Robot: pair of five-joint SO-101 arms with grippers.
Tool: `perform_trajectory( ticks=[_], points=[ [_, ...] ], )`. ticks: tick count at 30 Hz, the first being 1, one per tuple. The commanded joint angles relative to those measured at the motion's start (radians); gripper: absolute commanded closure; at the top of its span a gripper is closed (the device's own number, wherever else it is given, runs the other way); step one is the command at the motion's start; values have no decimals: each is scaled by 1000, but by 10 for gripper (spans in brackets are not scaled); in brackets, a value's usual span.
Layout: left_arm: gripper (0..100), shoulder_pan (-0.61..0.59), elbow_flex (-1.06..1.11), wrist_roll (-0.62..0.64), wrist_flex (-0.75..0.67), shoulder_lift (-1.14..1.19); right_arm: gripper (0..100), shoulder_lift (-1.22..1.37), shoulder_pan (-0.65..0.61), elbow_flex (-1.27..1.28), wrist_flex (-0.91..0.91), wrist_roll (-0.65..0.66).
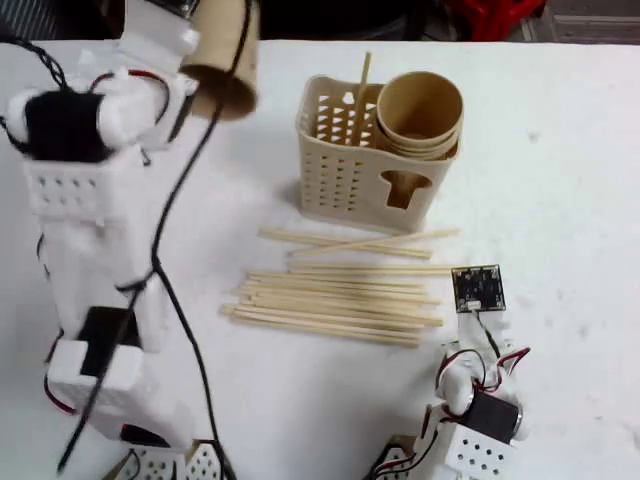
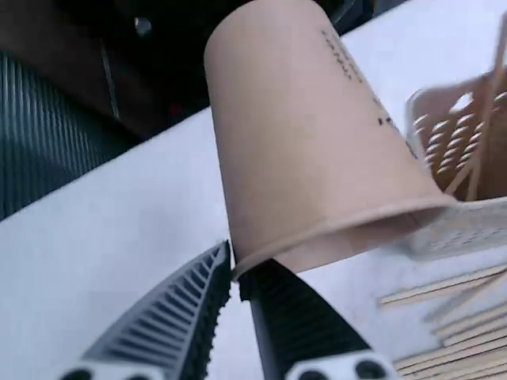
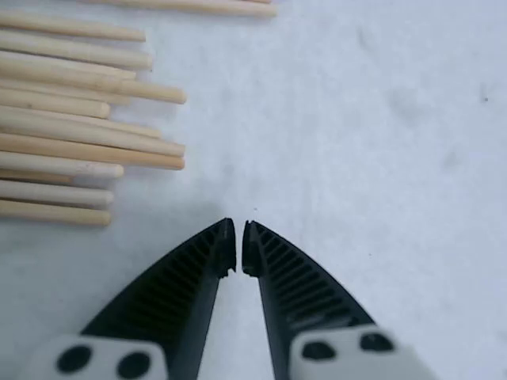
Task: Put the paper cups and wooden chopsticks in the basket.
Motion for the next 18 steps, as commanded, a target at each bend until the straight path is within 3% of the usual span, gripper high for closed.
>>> perform_trajectory(
  ticks=[1, 8, 18],
  points=[
    [977, 209, -80, 44, 6, -84, 964, -10, 7, 5, 5, 8],
    [977, 440, -78, 57, 2, -79, 964, -10, 7, 5, 5, 8],
    [974, 461, -89, 72, -55, 96, 964, -10, 7, 5, 5, 8]
  ],
)
